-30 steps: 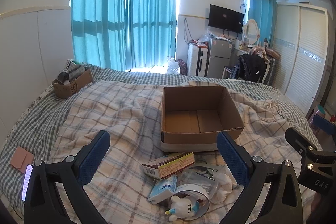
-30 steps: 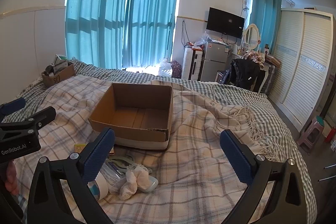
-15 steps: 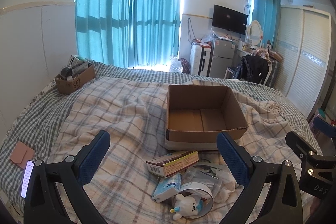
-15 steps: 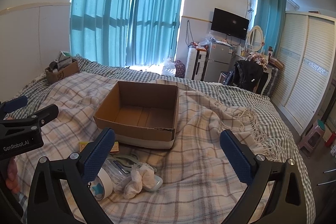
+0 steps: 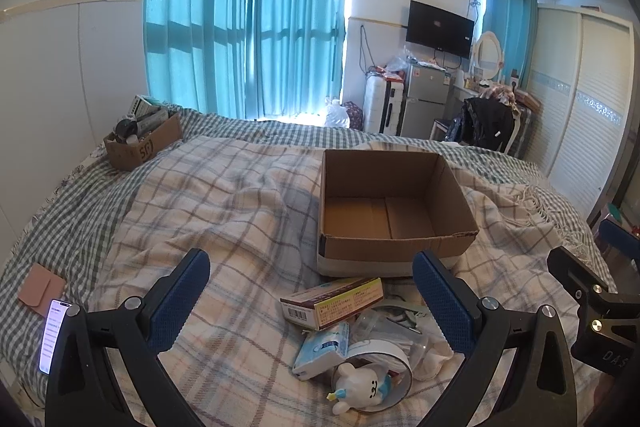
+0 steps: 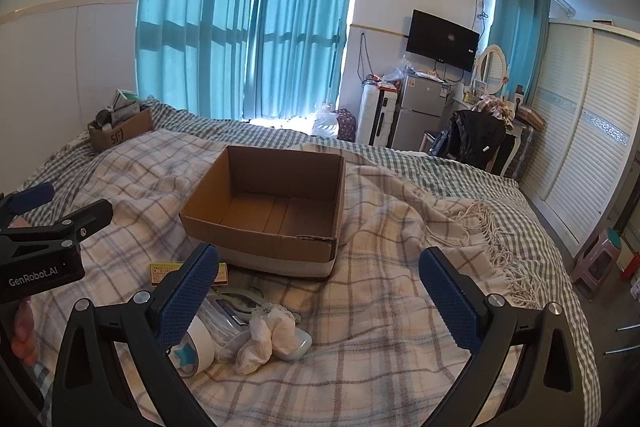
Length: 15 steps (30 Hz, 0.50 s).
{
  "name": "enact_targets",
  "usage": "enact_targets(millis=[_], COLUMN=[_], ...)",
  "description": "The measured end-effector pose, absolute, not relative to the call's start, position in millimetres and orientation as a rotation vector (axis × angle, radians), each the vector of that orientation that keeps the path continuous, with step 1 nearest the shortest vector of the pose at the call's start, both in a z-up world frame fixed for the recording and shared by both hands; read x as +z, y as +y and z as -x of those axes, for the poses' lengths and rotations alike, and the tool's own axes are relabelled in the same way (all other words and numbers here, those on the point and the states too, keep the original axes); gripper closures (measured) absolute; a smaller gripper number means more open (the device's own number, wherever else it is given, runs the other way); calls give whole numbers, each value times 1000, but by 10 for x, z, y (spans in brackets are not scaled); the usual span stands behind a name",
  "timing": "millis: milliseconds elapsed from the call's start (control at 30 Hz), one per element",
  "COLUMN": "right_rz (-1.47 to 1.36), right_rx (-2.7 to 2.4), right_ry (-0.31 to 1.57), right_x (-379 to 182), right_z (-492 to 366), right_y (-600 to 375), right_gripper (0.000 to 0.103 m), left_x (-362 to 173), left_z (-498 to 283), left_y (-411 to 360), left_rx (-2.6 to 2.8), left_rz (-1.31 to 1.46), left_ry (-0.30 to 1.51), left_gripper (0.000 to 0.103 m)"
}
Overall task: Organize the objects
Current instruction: 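Move both tools toward the scattered items beside the cardboard box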
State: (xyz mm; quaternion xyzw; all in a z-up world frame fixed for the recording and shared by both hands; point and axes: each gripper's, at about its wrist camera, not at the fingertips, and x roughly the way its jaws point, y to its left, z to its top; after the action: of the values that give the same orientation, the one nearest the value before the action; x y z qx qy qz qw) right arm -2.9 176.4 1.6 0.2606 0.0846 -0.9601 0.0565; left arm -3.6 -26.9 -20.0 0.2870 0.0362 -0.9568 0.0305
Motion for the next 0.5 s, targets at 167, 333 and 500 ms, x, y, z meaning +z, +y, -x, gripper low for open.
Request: enact_targets(millis=[167, 333, 500], right_rz=[-803, -817, -834], right_rx=[-2909, -2900, -2882], right_ry=[272, 291, 305], right_x=[3, -35, -76], right_z=[44, 44, 64], right_y=[1738, 1707, 1679], right_gripper=[2, 2, 2], left_x=[-260, -380, -487], left_z=[59, 84, 119], left_y=[-268, -252, -247], left_rx=[-2942, -2930, -2920], left_rz=[-922, -971, -1017], left_ry=[95, 66, 45], left_gripper=[0, 0, 0])
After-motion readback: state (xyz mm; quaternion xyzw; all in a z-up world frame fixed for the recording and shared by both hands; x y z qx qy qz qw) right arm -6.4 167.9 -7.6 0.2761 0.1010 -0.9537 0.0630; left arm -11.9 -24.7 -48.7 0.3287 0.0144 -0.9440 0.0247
